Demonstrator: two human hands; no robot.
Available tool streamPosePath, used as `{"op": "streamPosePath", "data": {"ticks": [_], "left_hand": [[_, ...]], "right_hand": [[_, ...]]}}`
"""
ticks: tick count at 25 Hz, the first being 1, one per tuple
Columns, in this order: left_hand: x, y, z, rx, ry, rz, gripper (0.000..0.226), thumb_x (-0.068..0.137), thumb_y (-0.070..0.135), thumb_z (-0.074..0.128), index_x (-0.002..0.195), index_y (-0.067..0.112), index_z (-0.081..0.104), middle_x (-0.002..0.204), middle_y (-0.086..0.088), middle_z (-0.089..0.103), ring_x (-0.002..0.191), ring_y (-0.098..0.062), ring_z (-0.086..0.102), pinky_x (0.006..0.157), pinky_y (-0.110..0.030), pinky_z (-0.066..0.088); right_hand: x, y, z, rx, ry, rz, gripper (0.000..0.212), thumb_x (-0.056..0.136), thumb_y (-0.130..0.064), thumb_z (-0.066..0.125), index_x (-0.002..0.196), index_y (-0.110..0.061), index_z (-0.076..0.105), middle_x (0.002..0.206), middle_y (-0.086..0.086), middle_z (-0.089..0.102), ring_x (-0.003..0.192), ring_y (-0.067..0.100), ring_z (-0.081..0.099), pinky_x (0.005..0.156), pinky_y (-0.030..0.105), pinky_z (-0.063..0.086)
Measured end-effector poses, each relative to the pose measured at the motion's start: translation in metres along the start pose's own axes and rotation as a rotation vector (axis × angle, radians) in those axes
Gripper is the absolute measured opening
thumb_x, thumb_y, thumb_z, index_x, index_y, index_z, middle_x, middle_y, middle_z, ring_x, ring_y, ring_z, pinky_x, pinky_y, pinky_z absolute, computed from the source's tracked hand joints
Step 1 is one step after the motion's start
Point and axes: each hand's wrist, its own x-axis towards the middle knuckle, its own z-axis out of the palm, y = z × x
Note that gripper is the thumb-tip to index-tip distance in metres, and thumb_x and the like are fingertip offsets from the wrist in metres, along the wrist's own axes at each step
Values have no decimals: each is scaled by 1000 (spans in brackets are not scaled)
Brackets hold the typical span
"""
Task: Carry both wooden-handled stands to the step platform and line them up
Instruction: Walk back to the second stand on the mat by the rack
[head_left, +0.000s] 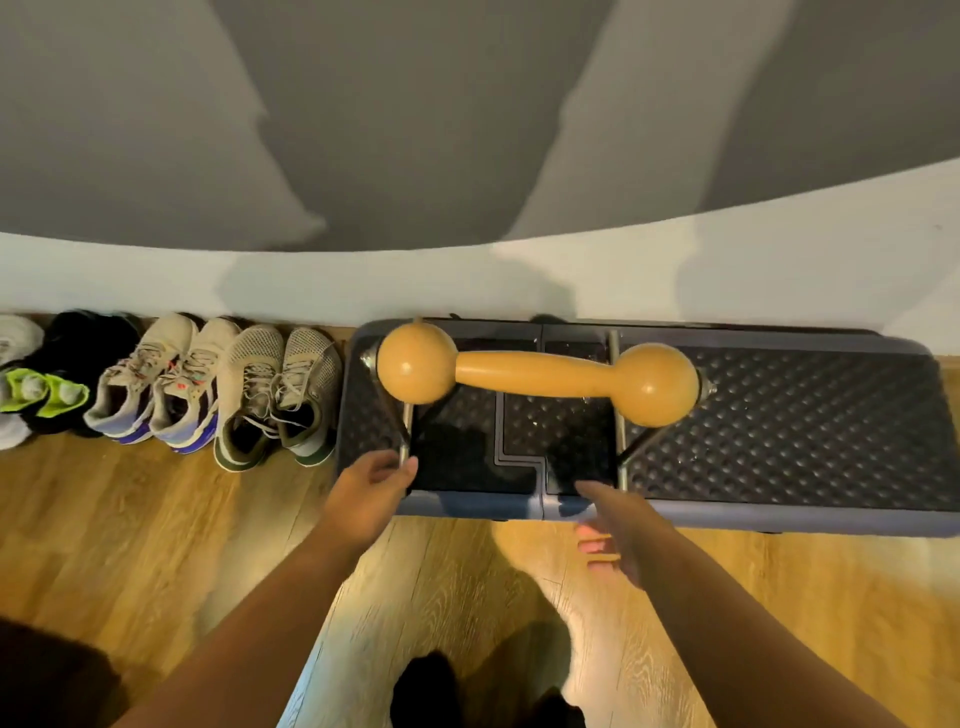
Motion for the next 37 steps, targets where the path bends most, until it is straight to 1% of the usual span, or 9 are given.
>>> {"op": "streamPosePath", "data": {"ticks": [3, 6, 10, 16, 19, 24, 27, 31, 37], "left_hand": [[-48, 26, -21, 27, -94, 54, 29, 103, 38, 57, 108, 16, 74, 100, -6, 71, 93, -15, 63, 76, -26, 46], [-92, 66, -61, -33, -125, 207, 24, 104, 31, 57, 98, 16, 76, 94, -9, 74, 89, -18, 67, 71, -16, 45], [-167, 158, -140, -169, -79, 427, 22, 103, 25, 59, 104, 13, 76, 102, -5, 78, 101, -15, 73, 89, -28, 55], [-293, 310, -262, -172, 142, 696, 26, 105, 30, 55, 111, 16, 76, 108, 6, 78, 104, -1, 69, 92, -16, 49], [-354, 365, -308, -137, 203, 808, 26, 105, 33, 56, 110, 18, 76, 109, 7, 78, 106, -4, 69, 96, -24, 50], [-475, 448, -395, -104, 344, 990, 29, 100, 47, 57, 109, 25, 75, 105, 12, 78, 104, -3, 69, 97, -27, 52], [-537, 472, -452, -27, 441, 1042, 29, 105, 39, 53, 118, 22, 73, 112, 14, 75, 103, 9, 66, 96, -21, 51], [-607, 475, -521, 53, 590, 1073, 34, 106, 41, 48, 125, 22, 69, 115, 16, 71, 106, 16, 61, 92, -11, 48], [-688, 453, -586, 91, 807, 1076, 40, 106, 48, 46, 129, 23, 67, 122, 10, 71, 114, -1, 64, 100, -27, 50]], "right_hand": [[-71, -25, 4, -339, -224, -173, 35, 107, -44, 50, 126, -16, 61, 111, 21, 74, 86, 22, 68, 71, 31, 51], [-149, -61, 15, -517, -309, -471, 37, 107, -35, 52, 133, -13, 64, 108, 12, 74, 81, 9, 65, 71, 20, 53], [-275, -124, 10, -513, -211, -843, 17, 103, -37, 60, 116, -38, 70, 95, -7, 77, 91, 3, 72, 95, 34, 57], [-468, -224, -14, -398, -93, -1247, 19, 101, -25, 64, 102, -43, 70, 97, -6, 76, 98, 16, 71, 91, 32, 54], [-553, -254, -19, -396, -39, -1386, 16, 99, -27, 66, 106, -39, 73, 89, -4, 75, 86, 18, 68, 88, 36, 54], [-717, -292, -10, -403, -3, -1655, 18, 97, -27, 67, 113, -29, 75, 75, -9, 66, 68, 12, 58, 76, 27, 50], [-808, -307, 8, -419, -2, -1785, 20, 97, -31, 66, 116, -31, 74, 79, -9, 69, 69, 7, 60, 72, 21, 48], [-905, -309, 43, -447, -27, -1947, 26, 96, -38, 66, 121, -35, 72, 98, -8, 73, 91, 7, 67, 82, 22, 51], [-995, -294, 97, -487, -167, -2101, 31, 99, -37, 63, 129, -32, 69, 104, -9, 70, 97, 9, 64, 80, 19, 47]]}}
